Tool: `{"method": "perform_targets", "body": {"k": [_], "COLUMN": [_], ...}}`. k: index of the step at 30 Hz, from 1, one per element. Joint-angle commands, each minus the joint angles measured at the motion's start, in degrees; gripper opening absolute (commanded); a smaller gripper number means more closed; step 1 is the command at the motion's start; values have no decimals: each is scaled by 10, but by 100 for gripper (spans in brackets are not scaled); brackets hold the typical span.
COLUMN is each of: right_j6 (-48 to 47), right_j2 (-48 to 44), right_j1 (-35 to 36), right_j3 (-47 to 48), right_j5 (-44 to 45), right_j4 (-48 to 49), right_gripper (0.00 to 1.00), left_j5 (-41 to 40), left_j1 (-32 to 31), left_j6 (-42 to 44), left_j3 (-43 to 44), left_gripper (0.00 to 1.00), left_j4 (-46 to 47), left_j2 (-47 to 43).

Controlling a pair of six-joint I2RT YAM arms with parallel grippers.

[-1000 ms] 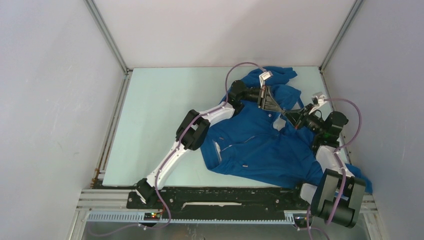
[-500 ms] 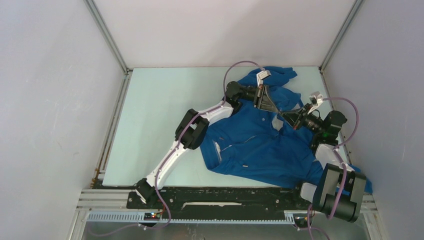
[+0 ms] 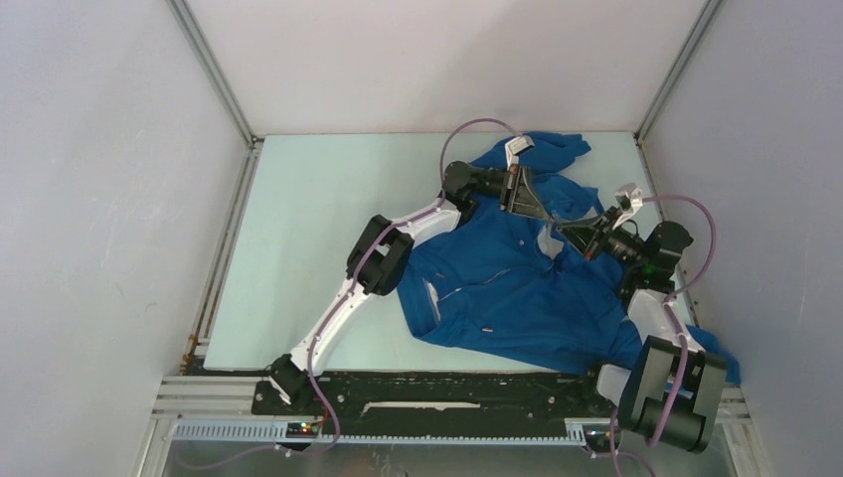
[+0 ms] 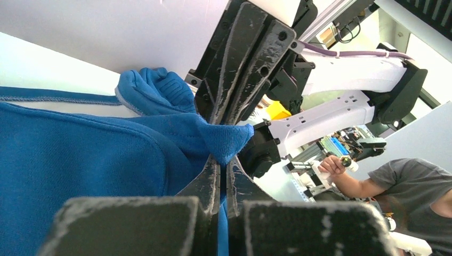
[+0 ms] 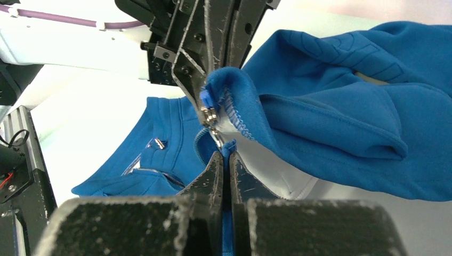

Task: Zip up the jacket

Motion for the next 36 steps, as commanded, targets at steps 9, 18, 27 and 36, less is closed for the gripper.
{"method": "perform_targets", "body": {"k": [9,18,27,36], "right_j6": [9,23,32,20], "right_j2": [-39,-36,-29,-26], "right_j1": [-4,-12,-9,-1], "right_j3": [10,10,10,10], "right_j5": [-21,-20,-23,-20], "right_j4": [24,50,69,58], "right_gripper": [0,0,0,0], "left_j5": [2,7,8,11], "left_j1": [1,-2,-4,-5], "left_j6": [4,18,24,27], "left_j3": [0,4,4,2], "left_gripper": [0,0,0,0], "left_j4": [2,-18,-26,-25], "left_j2": [-14,-14,-15,-17]}}
